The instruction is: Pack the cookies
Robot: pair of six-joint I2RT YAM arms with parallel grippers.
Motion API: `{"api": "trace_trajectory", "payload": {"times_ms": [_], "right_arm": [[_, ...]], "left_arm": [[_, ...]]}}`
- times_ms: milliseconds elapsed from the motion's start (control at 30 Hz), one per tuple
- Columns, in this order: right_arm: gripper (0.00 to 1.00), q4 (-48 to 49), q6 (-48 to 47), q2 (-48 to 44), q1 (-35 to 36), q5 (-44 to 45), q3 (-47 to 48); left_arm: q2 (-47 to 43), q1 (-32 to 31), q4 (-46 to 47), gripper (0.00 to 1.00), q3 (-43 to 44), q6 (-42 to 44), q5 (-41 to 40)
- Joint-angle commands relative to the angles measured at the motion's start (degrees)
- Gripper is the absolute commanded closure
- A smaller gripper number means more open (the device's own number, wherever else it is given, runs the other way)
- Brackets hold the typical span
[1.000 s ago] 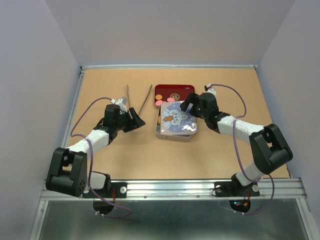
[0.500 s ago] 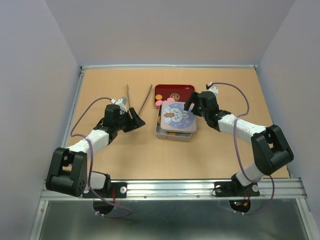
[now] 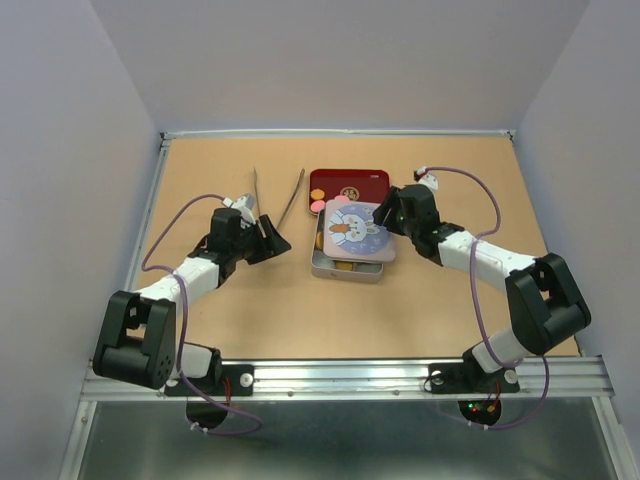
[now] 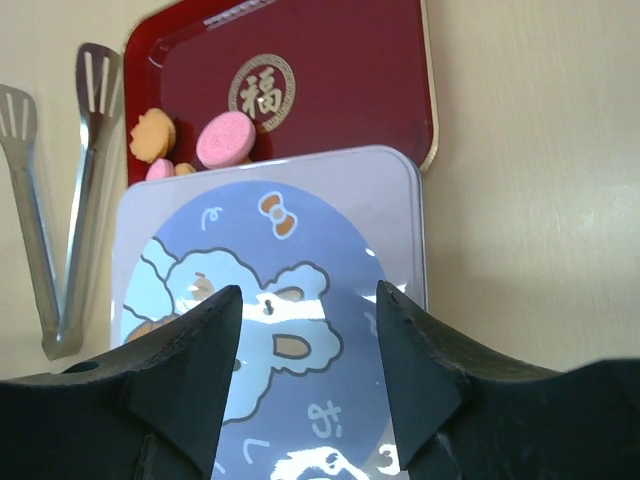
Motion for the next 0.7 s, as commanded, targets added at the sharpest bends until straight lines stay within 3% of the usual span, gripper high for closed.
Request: {"api": "trace_trajectory", "payload": {"times_ms": [0, 300, 667], "right_arm": [[0.39, 0.6, 1.1, 0.3, -0.3, 1.2, -2.9], [0.39, 0.6, -0.7, 0.3, -0.4, 6.3, -1.7], [0.37, 0.6, -2.5, 4.8, -3.7, 3.5, 5.4]], "left_arm": [[0.4, -0.7, 1.8, 0.33, 3.2, 0.8, 0.2], [0.8, -0.9, 2.0, 0.33, 3.1, 0.9, 0.1], [0.4, -1.0, 1.9, 0.33, 3.2, 1.2, -0.2]]}}
